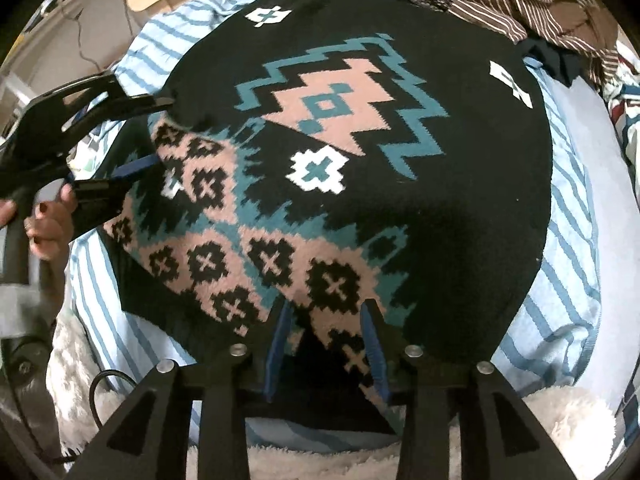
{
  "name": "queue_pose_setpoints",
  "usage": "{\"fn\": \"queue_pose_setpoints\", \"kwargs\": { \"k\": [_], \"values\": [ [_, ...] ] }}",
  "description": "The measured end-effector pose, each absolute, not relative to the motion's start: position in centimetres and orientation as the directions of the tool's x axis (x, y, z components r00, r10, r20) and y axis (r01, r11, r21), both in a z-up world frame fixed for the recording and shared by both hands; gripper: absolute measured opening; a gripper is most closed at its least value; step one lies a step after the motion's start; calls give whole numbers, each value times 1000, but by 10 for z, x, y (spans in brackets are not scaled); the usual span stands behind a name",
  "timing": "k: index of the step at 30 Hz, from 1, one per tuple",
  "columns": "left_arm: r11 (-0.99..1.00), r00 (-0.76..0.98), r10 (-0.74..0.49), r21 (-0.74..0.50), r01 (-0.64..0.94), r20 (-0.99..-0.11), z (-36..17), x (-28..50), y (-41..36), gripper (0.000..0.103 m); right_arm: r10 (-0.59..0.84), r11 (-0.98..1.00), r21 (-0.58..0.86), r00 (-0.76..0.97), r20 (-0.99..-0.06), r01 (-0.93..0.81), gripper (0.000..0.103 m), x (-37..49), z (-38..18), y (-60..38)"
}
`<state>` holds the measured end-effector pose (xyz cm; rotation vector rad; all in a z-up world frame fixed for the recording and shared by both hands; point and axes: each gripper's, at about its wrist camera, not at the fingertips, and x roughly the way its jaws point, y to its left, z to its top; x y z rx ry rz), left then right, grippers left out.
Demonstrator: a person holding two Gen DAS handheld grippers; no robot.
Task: Fold clothes
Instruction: 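Press the folded sleeve flat with the left gripper while the right gripper holds the hem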
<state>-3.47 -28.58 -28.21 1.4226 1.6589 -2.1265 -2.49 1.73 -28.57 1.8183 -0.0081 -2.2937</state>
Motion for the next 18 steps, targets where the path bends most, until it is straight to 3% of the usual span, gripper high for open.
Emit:
{"fn": "queue_pose_setpoints", "kwargs": {
  "k": [1, 3, 7, 11, 15, 18],
  "values": [
    [-412, -557, 438, -709, 573, -705, -283, -41, -284, 22, -170, -978, 139, -213, -962, 153, 46, -27, -286, 19],
    [-449, -560, 415, -697, 559, -717, -277, -49, -280, 9, -167, -982, 143, -211, -963, 128, 48, -27, -286, 23],
    [-608, -658, 380, -712, 352, -650, -234, -46, -259, 6, -147, -989, 137, -208, -967, 62, 71, -27, -288, 36],
    [-698, -751, 340, -688, 202, -566, -196, -16, -245, 6, -111, -993, 102, -195, -974, 57, 74, -26, -291, 39],
    [-669, -770, 283, -693, 269, -572, -201, 11, -262, 6, -155, -987, 146, -179, -971, 65, 76, -22, -287, 37],
    [-620, -705, 252, -670, 408, -663, -237, 16, -281, 6, -175, -984, 165, -166, -970, 75, 77, -21, -286, 33]
  ]
}}
